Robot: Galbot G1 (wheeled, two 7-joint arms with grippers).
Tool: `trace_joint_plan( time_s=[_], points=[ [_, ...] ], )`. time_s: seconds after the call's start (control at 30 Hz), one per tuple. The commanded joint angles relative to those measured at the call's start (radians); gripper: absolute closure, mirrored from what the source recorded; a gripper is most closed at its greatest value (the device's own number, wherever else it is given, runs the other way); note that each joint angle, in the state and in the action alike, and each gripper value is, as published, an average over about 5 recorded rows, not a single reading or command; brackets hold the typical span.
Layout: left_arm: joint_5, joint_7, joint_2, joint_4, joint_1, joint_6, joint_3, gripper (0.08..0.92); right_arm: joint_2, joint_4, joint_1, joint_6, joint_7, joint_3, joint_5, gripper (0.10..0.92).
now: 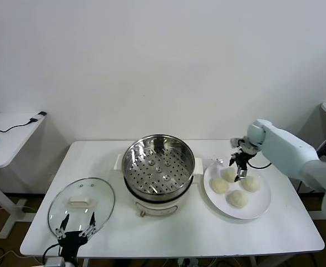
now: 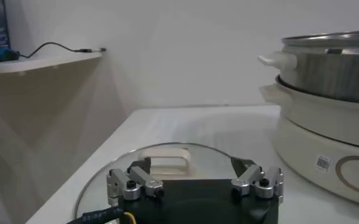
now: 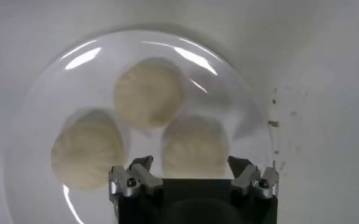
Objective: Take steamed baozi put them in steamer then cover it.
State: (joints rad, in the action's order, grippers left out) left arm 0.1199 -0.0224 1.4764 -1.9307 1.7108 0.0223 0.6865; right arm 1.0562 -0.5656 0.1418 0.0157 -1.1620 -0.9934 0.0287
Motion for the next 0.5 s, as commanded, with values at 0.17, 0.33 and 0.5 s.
trace_joint_plan(
  time_s=[0.17,0.33,0.5],
  points=[
    [-0.004,0.001,-0.003,0.005,0.001,-0.002,-0.005,0.177,0.037,0.043,-0.023,0.000,0.021,0.034,-0.068,0.239],
    [-0.011,0.001,-0.004,0.004,0.002,-0.003,-0.004,0.177,0.038,0.036,-0.024,0.001,0.015,0.049,-0.058,0.373],
    [-0.018,0.001,-0.002,-0.005,0.009,-0.006,-0.005,0.177,0.007,-0.021,0.014,0.000,-0.001,0.030,-0.019,0.444]
  ],
)
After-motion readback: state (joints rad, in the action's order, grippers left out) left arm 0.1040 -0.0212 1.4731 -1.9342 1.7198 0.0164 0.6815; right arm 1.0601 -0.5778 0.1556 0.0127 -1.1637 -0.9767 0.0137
